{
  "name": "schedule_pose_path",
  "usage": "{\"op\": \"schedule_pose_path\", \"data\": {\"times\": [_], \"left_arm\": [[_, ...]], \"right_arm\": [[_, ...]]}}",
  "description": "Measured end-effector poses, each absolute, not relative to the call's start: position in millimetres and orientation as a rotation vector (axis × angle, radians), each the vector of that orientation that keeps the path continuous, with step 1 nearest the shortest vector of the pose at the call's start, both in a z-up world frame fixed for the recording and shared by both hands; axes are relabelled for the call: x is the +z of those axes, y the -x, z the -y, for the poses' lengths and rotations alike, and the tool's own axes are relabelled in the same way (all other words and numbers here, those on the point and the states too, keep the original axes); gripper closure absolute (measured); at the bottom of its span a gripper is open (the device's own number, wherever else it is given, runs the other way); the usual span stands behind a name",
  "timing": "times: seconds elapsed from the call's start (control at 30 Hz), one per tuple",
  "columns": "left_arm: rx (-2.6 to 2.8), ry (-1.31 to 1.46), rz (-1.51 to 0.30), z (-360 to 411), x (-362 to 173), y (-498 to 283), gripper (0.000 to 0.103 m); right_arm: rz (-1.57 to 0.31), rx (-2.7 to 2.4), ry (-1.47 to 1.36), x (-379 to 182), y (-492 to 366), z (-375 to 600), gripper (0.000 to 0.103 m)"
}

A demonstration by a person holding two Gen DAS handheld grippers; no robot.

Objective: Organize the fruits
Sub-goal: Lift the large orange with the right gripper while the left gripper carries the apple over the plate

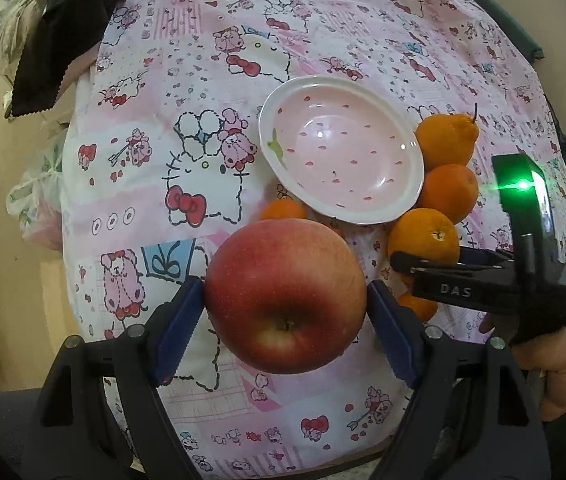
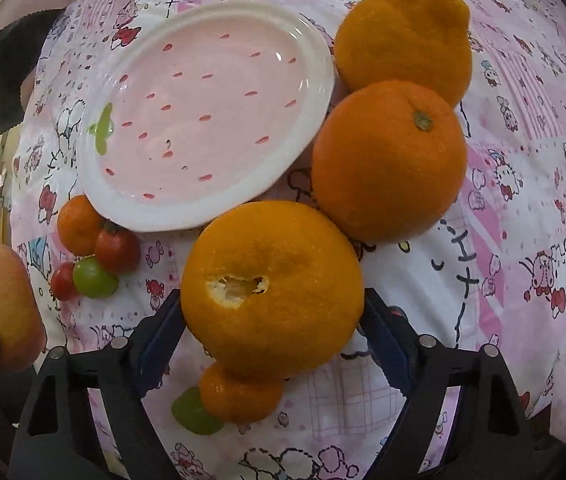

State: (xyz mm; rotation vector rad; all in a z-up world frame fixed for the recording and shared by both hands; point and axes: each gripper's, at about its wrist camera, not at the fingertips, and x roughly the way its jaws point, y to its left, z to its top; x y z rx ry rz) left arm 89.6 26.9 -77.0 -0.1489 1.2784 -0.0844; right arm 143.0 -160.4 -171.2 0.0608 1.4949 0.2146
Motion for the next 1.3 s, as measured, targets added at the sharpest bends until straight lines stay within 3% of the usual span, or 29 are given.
{"op": "schedule_pose_path", "data": {"times": [0.3,0.83,1.3], "left_arm": [[-0.078,0.115,-1.242,-22.5,-72.4,-88.4,0.024],[-0.074,0.105,-1.157,-23.8,-48.8,-80.8,0.024],[-0.123,0.036,-1.074,-8.1,0.6,-132.1,0.024]], "right_arm": [[-1.468,0.243,-0.081,-155.0,-132.4,173.4,0.022],[-1.275,0.319,-0.220,-65.3,-89.9,197.1,0.022],[-1.114,0.375,-0.300,-10.0,-146.9,213.7,0.022]]}}
